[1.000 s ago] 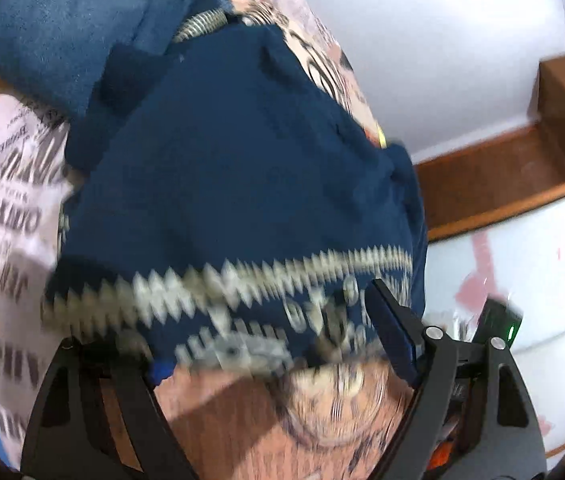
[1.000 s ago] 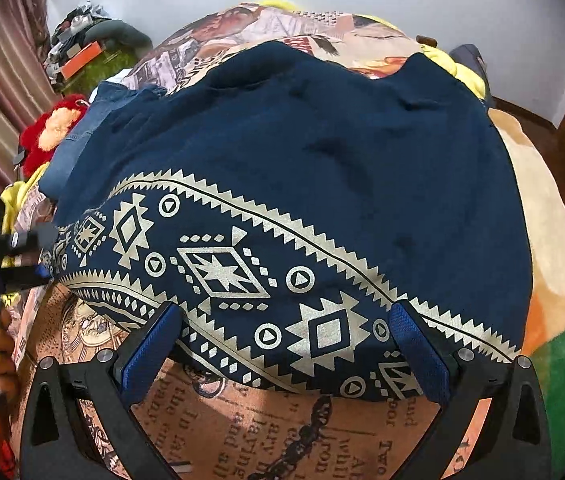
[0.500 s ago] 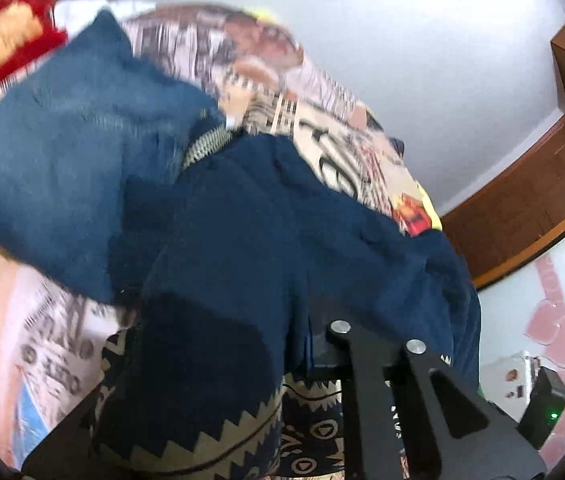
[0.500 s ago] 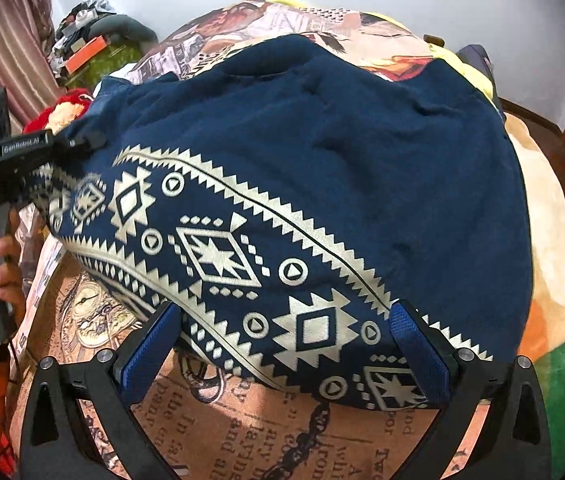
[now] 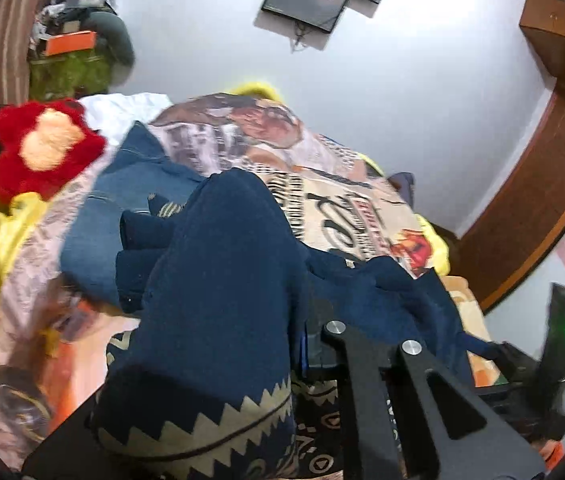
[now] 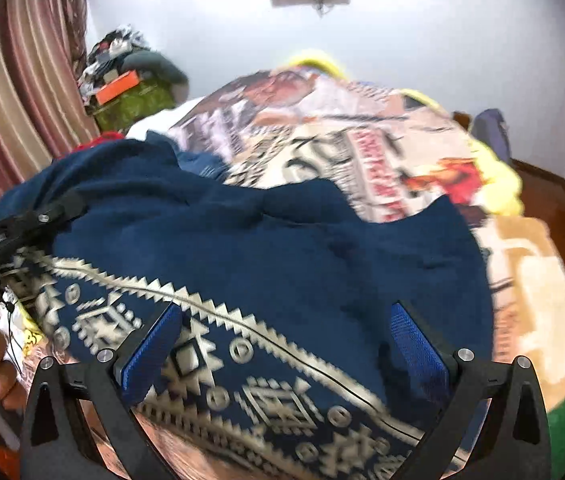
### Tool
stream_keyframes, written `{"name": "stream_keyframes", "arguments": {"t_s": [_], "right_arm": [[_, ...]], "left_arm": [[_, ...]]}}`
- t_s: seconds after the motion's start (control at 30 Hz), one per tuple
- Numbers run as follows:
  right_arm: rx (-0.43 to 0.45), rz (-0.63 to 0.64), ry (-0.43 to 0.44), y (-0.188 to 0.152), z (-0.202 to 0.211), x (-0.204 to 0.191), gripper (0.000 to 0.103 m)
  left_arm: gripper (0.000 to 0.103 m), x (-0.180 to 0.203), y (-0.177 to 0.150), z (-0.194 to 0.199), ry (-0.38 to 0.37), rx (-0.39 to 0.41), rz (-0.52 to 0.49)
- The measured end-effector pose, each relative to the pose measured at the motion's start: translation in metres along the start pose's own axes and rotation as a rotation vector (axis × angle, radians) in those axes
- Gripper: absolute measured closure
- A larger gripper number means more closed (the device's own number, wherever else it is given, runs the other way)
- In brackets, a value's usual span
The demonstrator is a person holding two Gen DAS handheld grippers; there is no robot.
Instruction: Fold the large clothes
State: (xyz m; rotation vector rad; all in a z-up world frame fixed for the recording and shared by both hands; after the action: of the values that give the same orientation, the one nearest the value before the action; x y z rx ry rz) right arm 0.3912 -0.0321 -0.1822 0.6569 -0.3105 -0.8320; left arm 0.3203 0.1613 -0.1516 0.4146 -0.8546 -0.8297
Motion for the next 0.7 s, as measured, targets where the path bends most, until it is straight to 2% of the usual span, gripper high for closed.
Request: {"name": "stream_keyframes", "arguments": {"t_s": [0.13, 0.23, 0.3, 0.4, 0.47, 0.6, 0.67, 0.7], "right_arm": [[-0.086, 0.015, 0.070, -0.012, -0.039, -0.045, 0.000], [-0.155, 0.015, 0.144, -0.030, -0.066, -0.073, 0.000], [-0.161, 0.051, 0.126, -0.035, -0.071, -0.079, 0.000], [-0.187, 0.074, 0.167, -0.035, -0.066, -0.078, 0.000], [-0.213, 0.037, 0.221, -0.038, -0.056, -0.069, 0.000], [-0.207, -0.061, 0.255, -0.051, -0.027, -0.043, 0.000], [-0.176, -0.080, 0.239, -0.061, -0.005, -0.026, 0.000], [-0.155, -0.100, 0.197, -0.068, 0.007, -0.013, 0.000]], "left_arm": [[0.092, -0.034, 0.003, -0.004, 0.061, -0.017, 0.045], [0.092, -0.056, -0.002, -0.018, 0.095, -0.064, 0.099], [0.092, -0.058, -0.003, -0.025, 0.094, -0.073, 0.116], [0.092, -0.037, -0.003, -0.024, 0.125, -0.038, 0.024], [0.092, -0.016, -0.002, -0.025, 0.136, -0.018, -0.039], [0.092, 0.040, 0.000, -0.025, 0.114, 0.019, -0.149], [0.092, 0.068, -0.001, -0.024, 0.097, 0.040, -0.204], [0.092, 0.087, -0.005, -0.022, 0.088, 0.055, -0.247]]}}
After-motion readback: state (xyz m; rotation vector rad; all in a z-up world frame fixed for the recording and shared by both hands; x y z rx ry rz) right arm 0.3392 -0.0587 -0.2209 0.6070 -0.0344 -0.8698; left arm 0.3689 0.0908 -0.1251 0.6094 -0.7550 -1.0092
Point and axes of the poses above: each gripper's, at about its wrist camera, not at the fingertips, and z roughly against the way its jaws point, x to its right, y to its top, the point moved 7 cm from there along -z, roughly the way its jaws point, and after that the axes turned 12 degrees about z, right-handed, at the moved point
